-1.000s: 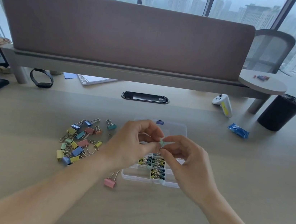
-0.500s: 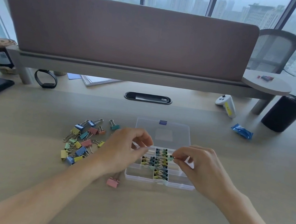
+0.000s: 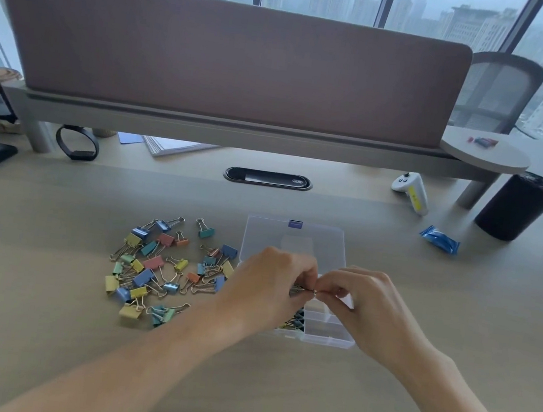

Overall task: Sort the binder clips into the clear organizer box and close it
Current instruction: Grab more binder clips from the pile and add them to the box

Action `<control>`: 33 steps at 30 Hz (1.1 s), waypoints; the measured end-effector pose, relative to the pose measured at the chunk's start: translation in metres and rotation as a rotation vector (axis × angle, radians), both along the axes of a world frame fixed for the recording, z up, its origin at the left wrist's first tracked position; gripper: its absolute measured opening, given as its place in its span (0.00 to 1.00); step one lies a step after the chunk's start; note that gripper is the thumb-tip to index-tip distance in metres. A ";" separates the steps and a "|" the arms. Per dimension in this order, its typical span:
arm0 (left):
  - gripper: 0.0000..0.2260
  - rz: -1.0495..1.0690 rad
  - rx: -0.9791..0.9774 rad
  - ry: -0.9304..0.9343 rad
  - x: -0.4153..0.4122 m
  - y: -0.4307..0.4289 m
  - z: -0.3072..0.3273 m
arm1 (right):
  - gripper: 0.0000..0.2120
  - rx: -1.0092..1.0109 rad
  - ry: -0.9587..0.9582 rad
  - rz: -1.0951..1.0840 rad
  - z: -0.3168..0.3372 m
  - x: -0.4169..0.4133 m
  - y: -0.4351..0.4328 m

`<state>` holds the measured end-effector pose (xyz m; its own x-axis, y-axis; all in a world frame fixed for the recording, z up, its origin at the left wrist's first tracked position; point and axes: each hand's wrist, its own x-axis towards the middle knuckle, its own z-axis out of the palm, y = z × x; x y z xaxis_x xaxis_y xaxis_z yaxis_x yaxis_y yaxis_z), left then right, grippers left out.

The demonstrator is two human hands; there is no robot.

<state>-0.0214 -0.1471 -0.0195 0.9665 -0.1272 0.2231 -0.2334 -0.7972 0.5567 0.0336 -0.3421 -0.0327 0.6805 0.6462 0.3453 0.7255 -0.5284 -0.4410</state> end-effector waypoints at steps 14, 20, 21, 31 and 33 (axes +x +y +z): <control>0.06 0.036 0.013 0.038 0.007 -0.011 0.005 | 0.09 -0.004 0.266 -0.255 0.008 -0.005 0.009; 0.06 0.059 -0.021 0.157 0.018 -0.017 0.009 | 0.12 -0.017 0.279 -0.281 0.008 -0.006 0.014; 0.06 0.055 -0.019 0.160 0.019 -0.017 0.009 | 0.13 -0.012 0.285 -0.282 0.007 -0.007 0.014; 0.07 0.013 -0.099 0.167 0.018 -0.011 0.004 | 0.11 -0.048 0.323 -0.274 0.010 0.004 0.018; 0.07 0.021 -0.098 0.150 0.016 -0.012 0.003 | 0.11 -0.091 0.334 -0.270 0.013 0.007 0.021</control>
